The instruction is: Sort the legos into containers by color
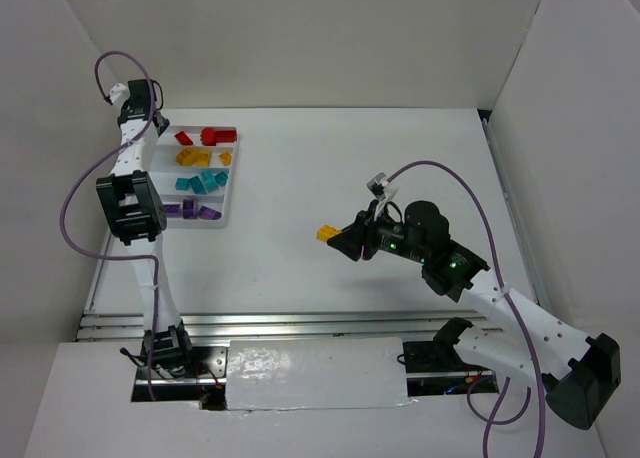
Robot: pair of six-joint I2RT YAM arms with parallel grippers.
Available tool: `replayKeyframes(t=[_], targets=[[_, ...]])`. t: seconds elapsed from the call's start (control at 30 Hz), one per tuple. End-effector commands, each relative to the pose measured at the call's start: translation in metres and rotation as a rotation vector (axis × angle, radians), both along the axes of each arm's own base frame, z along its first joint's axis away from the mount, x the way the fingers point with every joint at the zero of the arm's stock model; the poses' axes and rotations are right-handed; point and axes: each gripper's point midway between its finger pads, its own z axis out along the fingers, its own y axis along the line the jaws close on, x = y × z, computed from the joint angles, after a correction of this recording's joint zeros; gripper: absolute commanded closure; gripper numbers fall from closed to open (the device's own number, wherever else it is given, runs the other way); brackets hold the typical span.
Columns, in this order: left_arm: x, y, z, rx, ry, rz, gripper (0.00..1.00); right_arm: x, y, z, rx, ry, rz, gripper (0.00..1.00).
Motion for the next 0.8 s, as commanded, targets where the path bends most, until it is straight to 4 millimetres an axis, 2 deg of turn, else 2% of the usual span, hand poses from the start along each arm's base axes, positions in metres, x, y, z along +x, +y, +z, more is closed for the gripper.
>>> replayKeyframes(t=[0.0,0.07,0.1,0.17,0.2,0.3,0.33,0.4,0.43,0.47,0.5,0.53,0.57,0.6,0.63,0.67,0.7,0.73,0.77], targets=[[0.023,0.004,0.011,0.061,-0.079,-0.057,0.6,0.001,0.004,0.025,0.053,-0.062,0.023,1.0],[0.03,0.005,0.011,0.075,-0.101,-0.07,0.49,-0.001,0.004,0.027,0.057,-0.065,0.03,1.0],[0.032,0.005,0.011,0.08,-0.103,-0.079,0.4,-0.002,0.004,0.027,0.059,-0.066,0.032,1.0],[0.034,0.007,0.012,0.081,-0.118,-0.083,0.31,-0.002,0.004,0.025,0.054,-0.065,0.034,1.0],[0.036,0.005,0.011,0.067,-0.125,-0.104,0.01,-0.002,0.005,0.024,0.053,-0.062,0.038,1.0],[0.039,-0.002,0.033,0.064,-0.18,-0.134,0.0,0.0,0.008,0.02,0.043,-0.047,0.047,1.0],[0.036,-0.003,0.054,0.068,-0.212,-0.137,0.0,0.001,0.01,0.017,0.038,-0.039,0.052,1.0],[0.03,-0.011,0.071,0.059,-0.236,-0.162,0.0,0.003,0.01,0.016,0.043,-0.032,0.04,1.0],[0.019,-0.018,0.114,0.076,-0.305,-0.176,0.0,0.004,0.01,0.016,0.047,-0.033,0.034,1.0],[0.013,-0.025,0.114,0.076,-0.324,-0.206,0.01,0.005,0.01,0.016,0.049,-0.032,0.032,1.0],[0.009,-0.041,0.13,0.058,-0.368,-0.279,0.01,0.005,0.01,0.017,0.056,-0.031,0.028,1.0],[-0.01,-0.055,0.183,0.075,-0.467,-0.325,0.0,0.006,0.011,0.016,0.059,-0.029,0.024,1.0],[-0.022,-0.068,0.178,0.053,-0.483,-0.371,0.01,0.007,0.011,0.017,0.066,-0.028,0.025,1.0],[-0.033,-0.091,0.192,0.01,-0.528,-0.461,0.01,0.008,0.011,0.019,0.088,-0.027,0.024,1.0],[-0.063,-0.112,0.238,-0.024,-0.63,-0.513,0.0,0.007,0.012,0.021,0.101,-0.026,0.036,1.0],[-0.078,-0.135,0.225,-0.073,-0.659,-0.585,0.0,0.007,0.013,0.026,0.122,-0.031,0.044,1.0],[-0.119,-0.174,0.272,-0.088,-0.781,-0.741,0.0,0.009,0.011,0.028,0.143,-0.012,0.04,1.0],[-0.136,-0.198,0.242,-0.149,-0.76,-0.804,0.0,0.003,0.014,0.032,0.156,-0.011,0.074,1.0],[-0.159,-0.246,0.252,-0.161,-0.799,-0.942,0.0,0.001,0.013,0.035,0.167,-0.01,0.088,1.0]])
